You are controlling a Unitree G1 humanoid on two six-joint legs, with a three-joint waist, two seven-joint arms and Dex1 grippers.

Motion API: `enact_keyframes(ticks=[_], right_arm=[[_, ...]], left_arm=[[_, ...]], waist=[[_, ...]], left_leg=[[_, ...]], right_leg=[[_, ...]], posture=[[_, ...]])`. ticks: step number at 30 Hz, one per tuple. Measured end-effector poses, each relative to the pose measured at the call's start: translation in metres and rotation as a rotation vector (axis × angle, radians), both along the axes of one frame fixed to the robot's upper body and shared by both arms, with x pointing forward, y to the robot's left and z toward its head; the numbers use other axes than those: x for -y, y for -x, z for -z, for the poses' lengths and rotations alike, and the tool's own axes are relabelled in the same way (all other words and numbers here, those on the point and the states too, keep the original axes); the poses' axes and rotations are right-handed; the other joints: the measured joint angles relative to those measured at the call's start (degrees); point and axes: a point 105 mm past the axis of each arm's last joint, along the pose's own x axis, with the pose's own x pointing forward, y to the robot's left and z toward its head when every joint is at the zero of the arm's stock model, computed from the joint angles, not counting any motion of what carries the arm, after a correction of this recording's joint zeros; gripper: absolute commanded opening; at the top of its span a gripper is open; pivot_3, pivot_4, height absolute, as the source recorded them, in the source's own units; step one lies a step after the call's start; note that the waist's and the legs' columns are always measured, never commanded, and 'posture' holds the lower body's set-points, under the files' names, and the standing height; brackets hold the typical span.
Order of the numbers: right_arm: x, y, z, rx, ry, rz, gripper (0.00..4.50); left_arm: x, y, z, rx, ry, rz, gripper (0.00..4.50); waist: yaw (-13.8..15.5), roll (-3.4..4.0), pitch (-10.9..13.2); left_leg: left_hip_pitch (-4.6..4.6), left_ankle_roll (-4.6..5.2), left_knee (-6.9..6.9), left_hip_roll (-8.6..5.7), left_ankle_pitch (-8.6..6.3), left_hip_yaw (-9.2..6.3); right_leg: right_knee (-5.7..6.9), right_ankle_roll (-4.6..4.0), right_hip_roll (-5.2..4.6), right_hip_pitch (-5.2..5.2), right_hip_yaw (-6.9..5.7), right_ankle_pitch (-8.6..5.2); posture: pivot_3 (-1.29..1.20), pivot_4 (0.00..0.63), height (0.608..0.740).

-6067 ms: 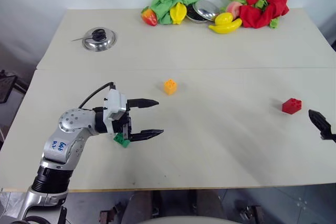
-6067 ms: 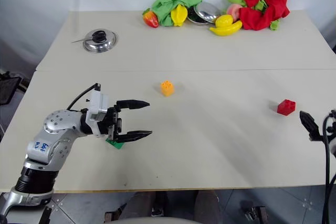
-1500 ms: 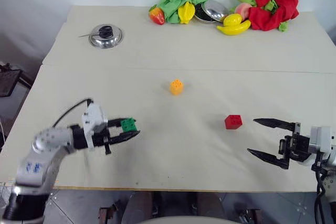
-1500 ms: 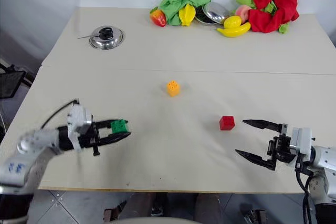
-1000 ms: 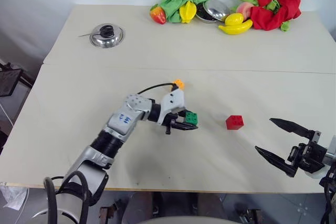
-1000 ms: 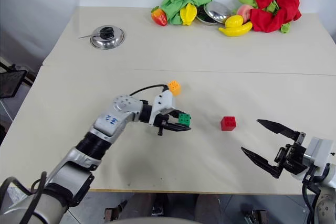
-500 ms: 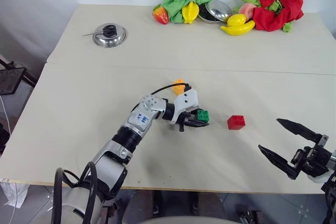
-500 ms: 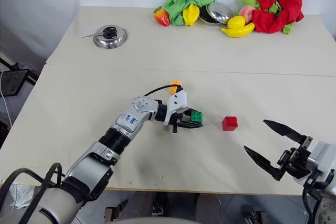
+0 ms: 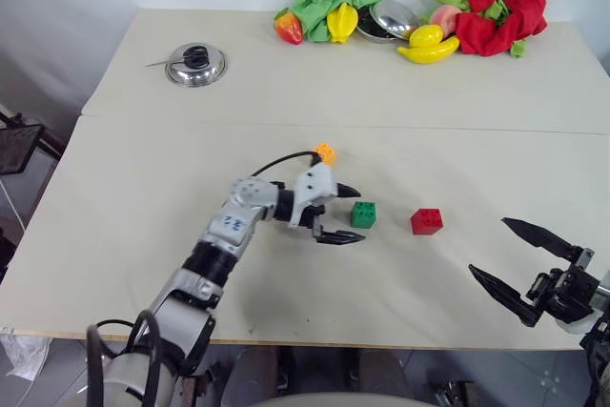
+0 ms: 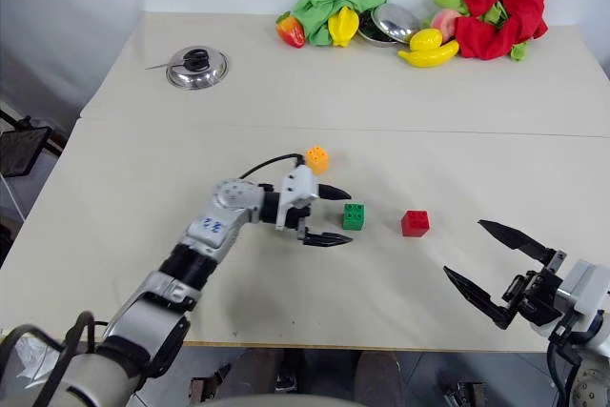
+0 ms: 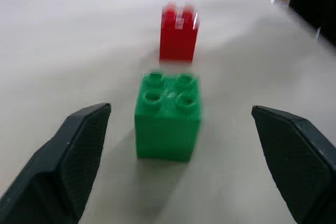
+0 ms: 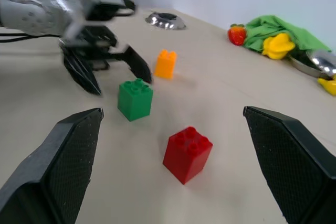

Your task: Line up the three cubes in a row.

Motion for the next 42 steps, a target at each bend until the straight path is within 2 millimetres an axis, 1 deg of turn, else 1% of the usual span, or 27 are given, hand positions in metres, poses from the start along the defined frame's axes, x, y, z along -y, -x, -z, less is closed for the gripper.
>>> enact_keyframes(ticks=[1, 2, 5, 7, 8, 9, 11, 14, 18, 21, 22, 23, 24, 25, 27, 28, 30, 31, 33, 34, 36, 38, 39, 42], right_arm=[[0.0, -0.003, -0.003, 0.018, -0.019, 0.003, 4.5], [0.001, -0.005, -0.007, 0.042, -0.051, 0.016, 4.5], [0.002, -0.009, -0.011, 0.064, -0.094, 0.042, 4.5], [0.002, -0.011, -0.013, 0.082, -0.118, 0.056, 4.5], [0.001, -0.013, -0.014, 0.089, -0.128, 0.06, 4.5], [0.002, -0.013, -0.015, 0.095, -0.136, 0.071, 4.5], [0.001, -0.015, -0.013, 0.09, -0.146, 0.076, 4.5], [-0.005, -0.02, -0.015, 0.091, -0.157, 0.054, 4.5], [-0.008, -0.023, -0.016, 0.089, -0.142, 0.035, 4.5], [-0.006, -0.025, -0.018, 0.059, -0.083, 0.002, 4.5], [-0.005, -0.025, -0.018, 0.045, -0.069, -0.006, 4.5], [-0.004, -0.025, -0.017, 0.033, -0.06, -0.008, 4.5], [-0.002, -0.026, -0.016, 0.02, -0.053, -0.011, 4.5], [0.0, -0.026, -0.015, 0.001, -0.042, -0.012, 4.5], [0.003, -0.027, -0.014, -0.016, -0.029, -0.01, 4.5], [0.005, -0.026, -0.012, -0.028, -0.028, -0.005, 4.5], [0.008, -0.026, -0.011, -0.038, -0.029, 0.003, 4.5], [0.008, -0.026, -0.011, -0.041, -0.03, 0.005, 4.5], [0.009, -0.026, -0.012, -0.038, -0.029, 0.008, 4.5], [0.008, -0.025, -0.013, -0.036, -0.029, 0.011, 4.5], [0.008, -0.024, -0.014, -0.034, -0.026, 0.017, 4.5], [0.008, -0.022, -0.013, -0.038, -0.031, 0.026, 4.5], [0.008, -0.02, -0.012, -0.039, -0.038, 0.037, 4.5], [0.005, -0.013, -0.008, -0.049, -0.054, 0.053, 4.5]], left_arm=[[-0.013, 0.002, -0.003, 0.006, 0.03, -0.028, 4.48], [-0.03, 0.004, -0.003, 0.003, 0.063, -0.076, 4.48], [-0.07, 0.005, 0.002, -0.005, 0.116, -0.222, 4.48], [-0.104, 0.008, 0.004, 0.007, 0.167, -0.374, 4.48], [-0.125, 0.014, 0.008, 0.006, 0.179, -0.462, 4.48], [-0.151, 0.025, 0.016, -0.009, 0.173, -0.563, 4.48], [-0.178, 0.037, 0.028, -0.032, 0.153, -0.682, 4.48], [-0.2, 0.049, 0.037, -0.037, 0.141, -0.79, 4.48], [-0.21, 0.051, 0.036, -0.021, 0.142, -0.845, 4.48], [-0.202, 0.05, 0.033, -0.03, 0.128, -0.783, 4.48], [-0.198, 0.047, 0.03, -0.029, 0.121, -0.753, 4.48], [-0.192, 0.041, 0.026, -0.028, 0.117, -0.72, 4.48], [-0.184, 0.031, 0.016, -0.016, 0.111, -0.677, 4.48], [-0.174, 0.019, 0.004, 0.003, 0.105, -0.626, 4.48], [-0.155, 0.001, -0.02, 0.063, 0.098, -0.549, 4.48], [-0.144, -0.009, -0.028, 0.088, 0.066, -0.51, 4.48], [-0.124, -0.025, -0.033, 0.091, 0.019, -0.454, 4.48], [-0.108, -0.036, -0.035, 0.075, -0.005, -0.422, 4.48], [-0.079, -0.051, -0.035, 0.051, -0.02, -0.386, 4.48], [-0.062, -0.059, -0.031, 0.031, -0.028, -0.382, 4.48], [-0.04, -0.066, -0.019, -0.008, -0.047, -0.376, 4.48], [-0.03, -0.072, -0.01, -0.044, -0.051, -0.401, 4.48], [-0.026, -0.08, -0.006, -0.059, -0.05, -0.447, 4.48], [-0.008, -0.09, -0.007, -0.064, -0.034, -0.494, 4.48]], waist=[[-0.19, 0.0, 0.0], [-0.44, 0.02, -0.01], [-0.65, 0.03, -0.02], [-0.8, 0.01, -0.02], [-0.95, 0.02, -0.02], [-1.2, 0.03, -0.02], [-1.03, 0.02, -0.02], [-0.12, 0.0, -0.02], [0.46, 0.02, -0.03], [0.47, 0.01, -0.03], [0.57, 0.01, -0.03], [0.76, 0.01, -0.03], [0.9, 0.01, -0.03], [1.05, 0.01, -0.03], [0.84, -0.02, -0.05], [0.69, -0.02, -0.06], [0.63, -0.02, -0.06], [0.64, -0.02, -0.06], [0.65, -0.04, -0.06], [0.69, -0.04, -0.06], [0.46, -0.09, -0.03], [0.33, -0.16, 0.01], [0.43, -0.2, 0.03], [0.74, -0.27, 0.08]], left_leg=[[0.02, -0.01, 0.01, 0.04, 0.01, 0.0], [0.04, -0.03, 0.01, 0.06, 0.01, -0.01], [0.05, -0.05, 0.02, 0.05, 0.03, -0.05], [0.05, -0.05, 0.01, 0.04, 0.03, -0.06], [0.05, -0.06, -0.01, 0.04, 0.01, -0.08], [0.07, -0.09, -0.07, 0.05, -0.02, -0.06], [0.05, -0.08, -0.06, 0.04, -0.02, -0.07], [0.05, -0.03, 0.01, -0.09, 0.0, -0.18], [0.05, -0.05, -0.01, -0.15, -0.01, -0.17], [0.04, -0.06, -0.04, -0.14, -0.02, -0.16], [0.03, -0.05, -0.04, -0.14, -0.02, -0.19], [0.02, -0.04, -0.03, -0.15, -0.01, -0.2], [-0.01, -0.01, -0.02, -0.19, 0.02, -0.23], [-0.01, 0.03, -0.01, -0.24, 0.05, -0.24], [0.02, 0.06, -0.02, -0.33, 0.07, -0.19], [0.02, 0.06, -0.03, -0.36, 0.07, -0.14], [0.02, 0.07, -0.05, -0.5, 0.07, -0.11], [-0.02, 0.07, -0.05, -0.62, 0.08, -0.1], [-0.02, 0.08, -0.07, -0.63, 0.08, -0.1], [-0.05, 0.08, -0.07, -0.64, 0.08, -0.11], [-0.06, 0.08, -0.14, -0.61, 0.08, -0.08], [-0.09, 0.07, -0.19, -0.55, 0.08, -0.07], [-0.09, 0.04, -0.18, -0.52, 0.1, -0.1], [-0.16, 0.04, -0.12, -0.53, 0.11, -0.13]], right_leg=[[0.0, 0.0, 0.01, 0.0, -0.01, 0.0], [0.03, -0.02, 0.01, 0.01, -0.02, -0.01], [0.07, -0.03, -0.02, 0.03, -0.04, -0.01], [0.04, -0.03, -0.05, 0.04, -0.03, -0.01], [0.04, -0.03, -0.07, 0.02, -0.03, -0.01], [0.03, -0.06, -0.08, 0.01, -0.03, -0.03], [0.01, -0.08, -0.08, 0.02, -0.08, -0.04], [0.05, -0.07, -0.22, 0.05, -0.08, -0.02], [0.08, -0.08, -0.3, -0.02, -0.03, -0.02], [0.12, -0.09, -0.28, -0.02, -0.08, -0.02], [0.13, -0.09, -0.27, -0.02, -0.11, -0.02], [0.14, -0.09, -0.26, 0.0, -0.13, -0.02], [0.18, -0.09, -0.26, 0.0, -0.15, -0.02], [0.2, -0.09, -0.28, 0.02, -0.16, -0.02], [0.21, -0.04, -0.29, 0.05, -0.1, 0.01], [0.19, -0.04, -0.28, 0.04, -0.1, 0.01], [0.18, -0.03, -0.24, 0.03, -0.11, 0.01], [0.12, -0.02, -0.2, 0.03, -0.13, 0.02], [0.1, -0.01, -0.18, 0.04, -0.13, 0.03], [0.04, -0.01, -0.16, 0.04, -0.15, 0.03], [-0.02, 0.0, -0.12, 0.02, -0.14, 0.03], [-0.08, 0.01, -0.05, -0.01, -0.17, 0.03], [-0.09, 0.01, -0.04, -0.02, -0.2, 0.02], [-0.09, 0.04, -0.06, -0.01, -0.2, 0.04]], posture=[[0.0, 0.15, 0.74], [0.0, 0.15, 0.74], [0.0, 0.15, 0.74], [0.0, 0.15, 0.74], [0.0, 0.15, 0.74], [0.0, 0.15, 0.74], [0.0, 0.15, 0.74], [0.0, 0.15, 0.74], [0.0, 0.15, 0.74], [0.0, 0.15, 0.74], [0.0, 0.15, 0.74], [0.0, 0.15, 0.74], [0.0, 0.15, 0.74], [0.0, 0.15, 0.74], [0.0, 0.15, 0.74], [0.0, 0.15, 0.74], [0.0, 0.15, 0.74], [0.0, 0.15, 0.74], [0.0, 0.15, 0.74], [0.0, 0.15, 0.74], [0.0, 0.15, 0.74], [0.0, 0.15, 0.74], [0.0, 0.15, 0.74], [0.0, 0.15, 0.74]])
